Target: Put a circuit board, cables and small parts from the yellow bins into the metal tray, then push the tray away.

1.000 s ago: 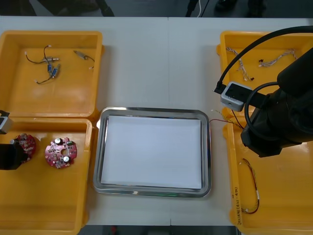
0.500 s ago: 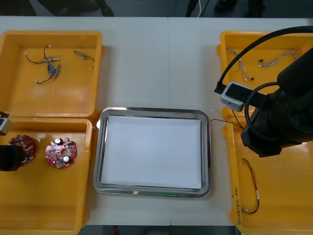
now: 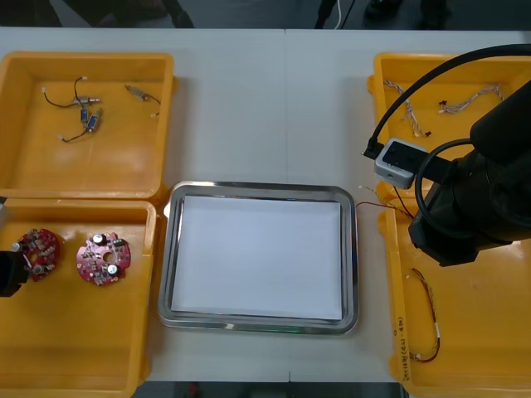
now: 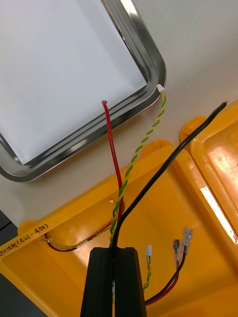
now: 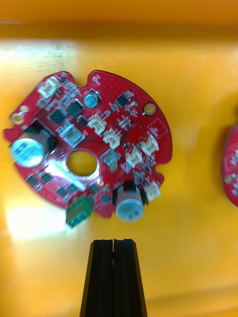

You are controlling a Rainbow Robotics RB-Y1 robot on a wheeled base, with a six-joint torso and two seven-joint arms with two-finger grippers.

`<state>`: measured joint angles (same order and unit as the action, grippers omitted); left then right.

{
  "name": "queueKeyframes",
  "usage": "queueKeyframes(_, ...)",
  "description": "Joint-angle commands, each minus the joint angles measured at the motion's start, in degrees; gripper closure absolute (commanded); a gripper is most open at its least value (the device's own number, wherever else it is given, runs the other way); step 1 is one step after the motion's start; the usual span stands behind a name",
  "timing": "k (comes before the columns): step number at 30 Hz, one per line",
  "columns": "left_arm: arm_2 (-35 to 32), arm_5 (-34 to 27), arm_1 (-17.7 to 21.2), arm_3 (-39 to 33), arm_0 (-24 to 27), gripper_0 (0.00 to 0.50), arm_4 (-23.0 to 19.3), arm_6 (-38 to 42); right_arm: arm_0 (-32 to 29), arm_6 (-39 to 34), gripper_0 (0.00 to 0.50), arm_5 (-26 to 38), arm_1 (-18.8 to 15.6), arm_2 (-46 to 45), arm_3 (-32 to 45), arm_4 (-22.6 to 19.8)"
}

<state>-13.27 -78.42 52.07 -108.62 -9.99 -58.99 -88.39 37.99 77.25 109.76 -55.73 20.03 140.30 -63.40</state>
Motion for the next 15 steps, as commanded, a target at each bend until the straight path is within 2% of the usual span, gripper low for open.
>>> queueKeyframes(1, -5.54, -5.16, 0.4, -4.14, 0.67, 0.5, -1.22, 2.52, 1.91, 0.71, 0.5, 0.24, 0.53, 0.62, 0.15, 0.29)
queueKeyframes(15, -13.01, -16.15, 0.4, -10.47, 4.45, 0.5, -0.95, 4.1, 1.91, 0.71, 0.5, 0.24, 0.53, 0.62, 0.15, 0.29)
